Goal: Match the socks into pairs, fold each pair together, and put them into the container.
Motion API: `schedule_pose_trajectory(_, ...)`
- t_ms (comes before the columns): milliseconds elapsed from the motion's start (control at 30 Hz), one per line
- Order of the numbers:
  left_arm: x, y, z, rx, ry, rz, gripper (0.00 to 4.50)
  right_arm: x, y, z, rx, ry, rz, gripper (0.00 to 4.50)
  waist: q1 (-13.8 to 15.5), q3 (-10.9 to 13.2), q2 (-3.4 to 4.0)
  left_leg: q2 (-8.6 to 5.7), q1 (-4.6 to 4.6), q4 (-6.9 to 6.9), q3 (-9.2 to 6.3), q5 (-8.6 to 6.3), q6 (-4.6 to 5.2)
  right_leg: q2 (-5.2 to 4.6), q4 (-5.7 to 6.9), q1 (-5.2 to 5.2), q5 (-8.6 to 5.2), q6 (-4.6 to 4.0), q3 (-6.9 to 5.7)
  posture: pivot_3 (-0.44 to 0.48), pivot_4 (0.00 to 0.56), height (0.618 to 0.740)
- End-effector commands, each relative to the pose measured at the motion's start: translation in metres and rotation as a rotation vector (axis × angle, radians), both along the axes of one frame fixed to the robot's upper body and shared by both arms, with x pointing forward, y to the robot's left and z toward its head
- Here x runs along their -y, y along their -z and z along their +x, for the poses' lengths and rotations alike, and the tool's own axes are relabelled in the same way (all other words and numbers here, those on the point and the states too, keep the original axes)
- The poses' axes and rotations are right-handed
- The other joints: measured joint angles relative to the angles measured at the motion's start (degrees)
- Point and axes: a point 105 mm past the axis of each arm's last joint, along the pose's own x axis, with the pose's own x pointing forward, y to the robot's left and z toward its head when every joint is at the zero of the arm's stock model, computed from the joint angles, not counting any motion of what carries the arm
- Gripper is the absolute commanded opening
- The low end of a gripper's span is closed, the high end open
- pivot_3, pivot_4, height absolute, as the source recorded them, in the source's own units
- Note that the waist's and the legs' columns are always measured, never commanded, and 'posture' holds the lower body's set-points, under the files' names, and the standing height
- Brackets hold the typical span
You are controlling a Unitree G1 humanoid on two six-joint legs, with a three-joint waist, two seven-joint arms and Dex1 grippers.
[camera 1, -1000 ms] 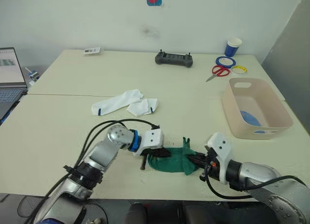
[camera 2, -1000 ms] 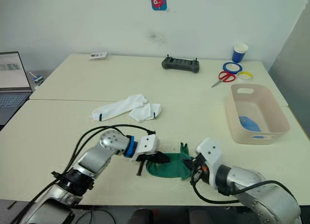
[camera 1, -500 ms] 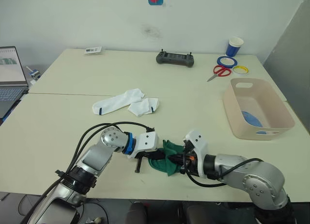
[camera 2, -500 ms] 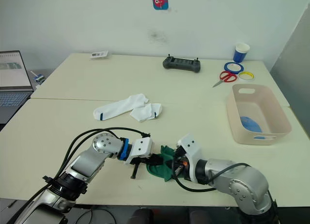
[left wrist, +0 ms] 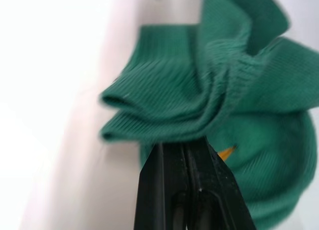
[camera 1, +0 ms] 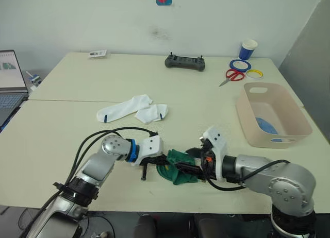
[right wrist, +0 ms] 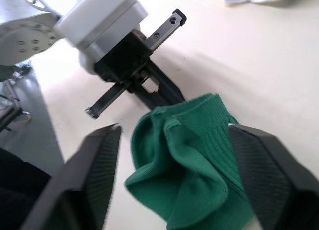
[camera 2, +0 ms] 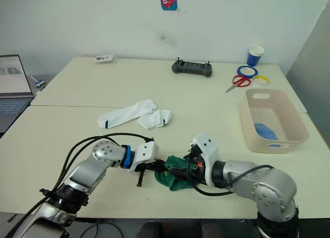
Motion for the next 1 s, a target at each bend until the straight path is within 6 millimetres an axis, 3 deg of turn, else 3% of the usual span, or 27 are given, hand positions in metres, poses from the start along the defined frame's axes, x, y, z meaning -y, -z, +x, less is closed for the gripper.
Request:
schedule_pose_trajectory(33, -0.014, -0.023, 0.002, 0.016, -0.073, -0.079, 0.0, 0.01, -0.012, 0.001, 0.081, 0.013, -0.005, 3.77, 0.0, 0.0, 0.01, 0.0, -0.01, 0.0, 0.0, 0.0, 0.0, 0.0, 0.0, 0.0, 0.0, 0.0, 0.0, 0.0, 0.15, 0.74)
schedule_pose_trajectory(100, -0.021, -0.031, 0.004, 0.018, -0.107, -0.1, 0.0, 0.02, -0.008, 0.012, 0.116, 0.089, -0.038, 3.31, 0.0, 0.0, 0.01, -0.01, -0.01, 0.0, 0.02, 0.0, 0.0, -0.01, -0.02, -0.01, 0.0, 0.0, 0.01, 0.0, 0.15, 0.74)
schedule_pose_trajectory(233, -0.026, -0.043, 0.002, 0.017, -0.102, -0.113, 0.0, 0.023, 0.009, 0.01, 0.157, 0.053, -0.134, 2.02, 0.1, 0.0, 0.01, -0.01, -0.01, 0.0, 0.03, 0.0, 0.0, -0.02, -0.04, -0.01, 0.0, 0.0, 0.01, 0.0, 0.15, 0.74)
schedule_pose_trajectory(400, -0.009, -0.062, -0.003, 0.045, -0.016, -0.142, 0.0, 0.004, 0.028, -0.002, 0.124, -0.086, -0.107, 0.2, 0.1, 0.0, -0.01, -0.01, -0.01, 0.0, 0.03, 0.0, 0.0, -0.01, -0.04, -0.01, 0.0, 0.0, 0.01, 0.0, 0.15, 0.74)
schedule_pose_trajectory(433, -0.005, -0.064, -0.005, 0.044, 0.009, -0.142, 0.0, 0.001, 0.031, -0.002, 0.128, -0.111, -0.106, 0.01, 0.1, 0.0, -0.01, -0.01, -0.01, 0.01, 0.04, 0.0, 0.0, 0.0, -0.03, -0.01, 0.0, 0.0, 0.02, 0.0, 0.15, 0.74)
schedule_pose_trajectory(733, 0.024, -0.055, -0.018, 0.043, 0.148, -0.126, 0.0, -0.018, 0.064, 0.003, 0.15, -0.246, -0.203, 0.01, 0.1, 0.0, -0.01, -0.01, -0.01, 0.03, 0.05, 0.0, 0.0, 0.01, -0.03, -0.02, 0.0, 0.0, 0.02, 0.0, 0.15, 0.74)
schedule_pose_trajectory(867, 0.04, -0.043, -0.024, 0.05, 0.197, -0.114, 0.0, -0.016, 0.06, 0.002, 0.206, -0.254, -0.241, 0.01, 0.2, 0.0, -0.02, -0.02, -0.01, 0.05, 0.05, 0.0, 0.0, 0.0, -0.03, 0.0, 0.0, 0.0, 0.04, 0.0, 0.15, 0.74)
schedule_pose_trajectory(1000, 0.029, -0.018, -0.021, 0.035, 0.168, -0.027, 0.0, -0.005, 0.044, -0.001, 0.244, -0.227, -0.24, 0.01, 0.1, 0.0, -0.02, -0.02, 0.0, 0.06, 0.05, 0.0, 0.0, 0.0, -0.02, 0.0, 0.0, 0.0, 0.04, 0.0, 0.15, 0.74)
